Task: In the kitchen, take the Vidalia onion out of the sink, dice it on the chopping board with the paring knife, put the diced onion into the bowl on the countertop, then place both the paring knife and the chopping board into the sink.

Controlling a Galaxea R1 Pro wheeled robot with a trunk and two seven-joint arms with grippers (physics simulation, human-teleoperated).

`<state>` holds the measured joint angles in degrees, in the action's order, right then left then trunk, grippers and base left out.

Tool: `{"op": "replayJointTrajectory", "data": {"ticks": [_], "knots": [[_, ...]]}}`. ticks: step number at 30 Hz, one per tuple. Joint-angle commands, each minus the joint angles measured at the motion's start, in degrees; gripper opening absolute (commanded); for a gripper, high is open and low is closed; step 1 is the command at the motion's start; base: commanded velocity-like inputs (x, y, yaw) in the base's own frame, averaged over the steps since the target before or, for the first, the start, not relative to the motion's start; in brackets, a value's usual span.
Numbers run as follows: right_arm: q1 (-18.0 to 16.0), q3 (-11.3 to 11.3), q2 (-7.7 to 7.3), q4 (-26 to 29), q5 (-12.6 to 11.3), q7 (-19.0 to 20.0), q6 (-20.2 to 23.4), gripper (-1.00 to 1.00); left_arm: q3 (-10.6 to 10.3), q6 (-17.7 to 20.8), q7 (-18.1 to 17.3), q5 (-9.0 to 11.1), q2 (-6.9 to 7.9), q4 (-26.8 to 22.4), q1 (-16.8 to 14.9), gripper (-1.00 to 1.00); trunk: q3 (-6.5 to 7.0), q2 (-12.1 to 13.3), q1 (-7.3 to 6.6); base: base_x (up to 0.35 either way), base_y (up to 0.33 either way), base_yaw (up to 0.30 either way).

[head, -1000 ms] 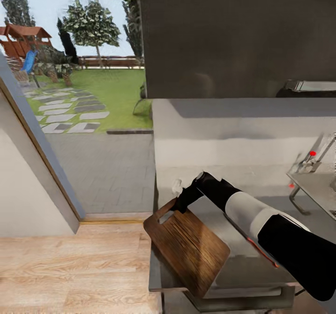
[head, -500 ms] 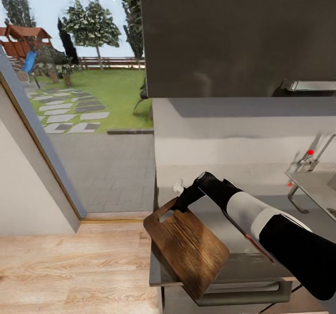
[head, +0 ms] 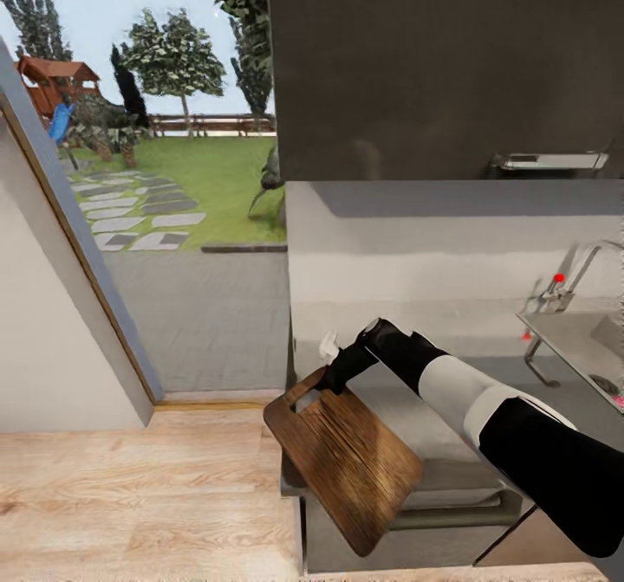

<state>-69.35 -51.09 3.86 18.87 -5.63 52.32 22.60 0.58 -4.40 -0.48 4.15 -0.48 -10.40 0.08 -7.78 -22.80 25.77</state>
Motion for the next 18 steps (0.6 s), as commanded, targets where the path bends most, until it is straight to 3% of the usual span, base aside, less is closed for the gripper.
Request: {"op": "replayJointTrajectory", "data": {"ticks": [1,7,18], "knots": [[-0.1,-0.3,0.00,0.0,-0.6,0.0,0.5,-1.00,0.0,-0.1,-0.1,0.4,-0.04,-0.1,0.0,1.00,-0.02,-0.1,0.01,-0.271,0.000,0.000],[-0.1,-0.3,0.00,0.0,-0.6,0.0,0.5,-1.00,0.0,-0.1,0.0,0.3,-0.12,-0.1,0.0,1.00,0.53,-0.1,0.01,-0.272,-0.086,0.000],[-0.1,-0.3,0.09,0.0,-0.6,0.0,0.5,-1.00,0.0,-0.1,0.0,0.3,-0.10,-0.1,0.0,1.00,1.53,-0.1,0.01,-0.239,-0.230,0.000]]}}
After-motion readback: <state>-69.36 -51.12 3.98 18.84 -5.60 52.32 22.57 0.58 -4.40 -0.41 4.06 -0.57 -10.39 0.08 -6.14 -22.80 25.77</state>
